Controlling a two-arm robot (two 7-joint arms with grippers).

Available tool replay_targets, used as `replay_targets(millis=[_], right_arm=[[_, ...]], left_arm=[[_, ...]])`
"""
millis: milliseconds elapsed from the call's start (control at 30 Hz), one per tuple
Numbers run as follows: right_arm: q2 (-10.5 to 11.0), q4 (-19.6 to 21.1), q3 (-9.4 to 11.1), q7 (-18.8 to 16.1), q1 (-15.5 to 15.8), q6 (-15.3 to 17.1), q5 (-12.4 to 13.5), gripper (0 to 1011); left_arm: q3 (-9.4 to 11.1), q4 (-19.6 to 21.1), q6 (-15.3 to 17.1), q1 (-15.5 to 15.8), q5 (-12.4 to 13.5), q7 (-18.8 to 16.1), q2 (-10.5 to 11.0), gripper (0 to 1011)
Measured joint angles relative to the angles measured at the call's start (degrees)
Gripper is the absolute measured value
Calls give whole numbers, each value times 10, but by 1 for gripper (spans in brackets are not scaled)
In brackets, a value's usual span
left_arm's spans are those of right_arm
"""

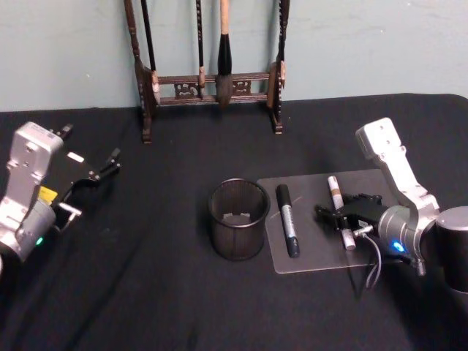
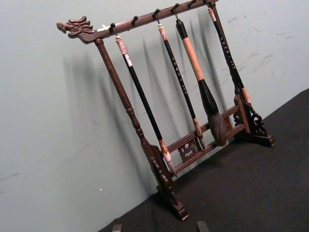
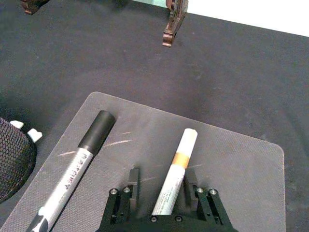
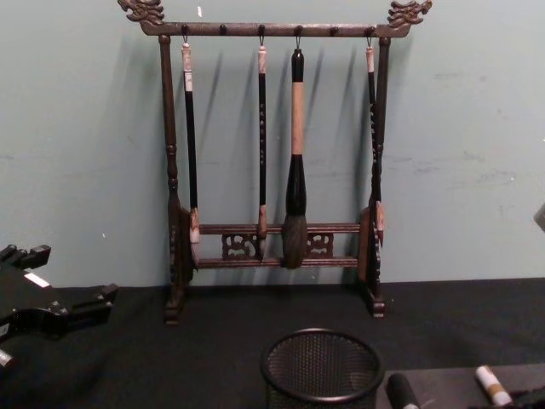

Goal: Pick up the water-based marker from the table and place it into the pen holder.

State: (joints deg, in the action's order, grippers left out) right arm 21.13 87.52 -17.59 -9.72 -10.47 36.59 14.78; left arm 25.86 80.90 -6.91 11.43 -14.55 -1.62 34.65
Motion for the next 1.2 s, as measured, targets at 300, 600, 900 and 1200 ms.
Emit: replay_targets(millis=[300, 600, 900, 1200], right_arm=[[0, 0, 0, 0, 0, 0, 0, 427], [0, 0, 0, 0, 0, 0, 0, 190], [0, 0, 0, 0, 0, 0, 0, 182], [4, 9, 1, -3, 6, -27, -15, 182]], left_arm=[[0, 0, 0, 0, 0, 0, 0, 1001], [0, 0, 0, 0, 0, 0, 0, 1001], [0, 0, 0, 0, 0, 0, 0, 1001], [0, 0, 0, 0, 0, 0, 0, 1001]])
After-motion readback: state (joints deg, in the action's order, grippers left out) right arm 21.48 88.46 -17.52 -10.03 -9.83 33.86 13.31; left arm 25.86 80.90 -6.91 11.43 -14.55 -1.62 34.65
